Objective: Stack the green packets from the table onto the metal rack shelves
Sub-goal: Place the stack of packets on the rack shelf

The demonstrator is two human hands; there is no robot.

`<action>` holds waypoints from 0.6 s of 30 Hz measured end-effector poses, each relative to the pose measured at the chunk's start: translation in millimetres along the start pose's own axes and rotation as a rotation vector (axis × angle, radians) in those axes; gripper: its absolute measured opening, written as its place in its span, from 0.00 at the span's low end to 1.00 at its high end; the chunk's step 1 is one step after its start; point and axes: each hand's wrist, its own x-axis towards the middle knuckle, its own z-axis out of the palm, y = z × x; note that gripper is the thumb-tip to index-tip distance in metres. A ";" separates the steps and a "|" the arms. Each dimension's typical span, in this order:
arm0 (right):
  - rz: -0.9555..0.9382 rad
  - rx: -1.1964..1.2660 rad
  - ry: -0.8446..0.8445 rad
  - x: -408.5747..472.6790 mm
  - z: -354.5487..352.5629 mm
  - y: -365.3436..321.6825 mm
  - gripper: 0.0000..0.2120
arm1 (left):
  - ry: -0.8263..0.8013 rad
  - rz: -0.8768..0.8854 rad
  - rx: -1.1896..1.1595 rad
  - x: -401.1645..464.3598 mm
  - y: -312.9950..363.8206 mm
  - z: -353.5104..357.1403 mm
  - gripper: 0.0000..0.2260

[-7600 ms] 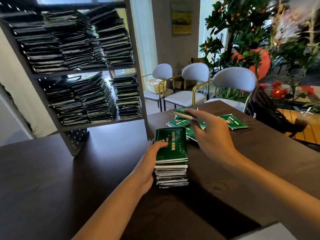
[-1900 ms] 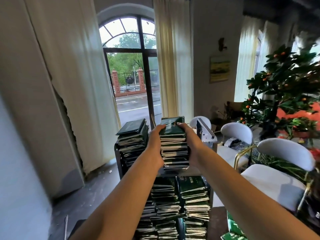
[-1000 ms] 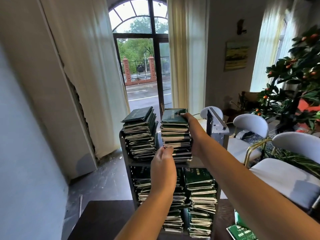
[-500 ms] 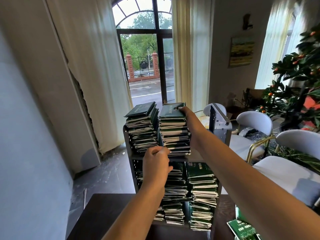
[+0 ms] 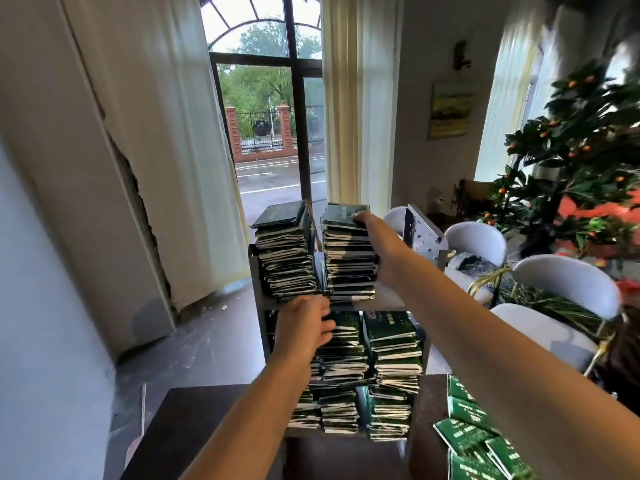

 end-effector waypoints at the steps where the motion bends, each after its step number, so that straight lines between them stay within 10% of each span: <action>1: 0.007 -0.010 0.003 -0.7 2.5 0.2 0.17 | -0.026 -0.010 0.013 1.5 0.0 -2.3 0.04; 18: 0.022 -0.034 0.029 -4.6 20.2 -2.2 0.23 | -0.225 -0.002 0.122 21.3 -11.4 -18.2 0.07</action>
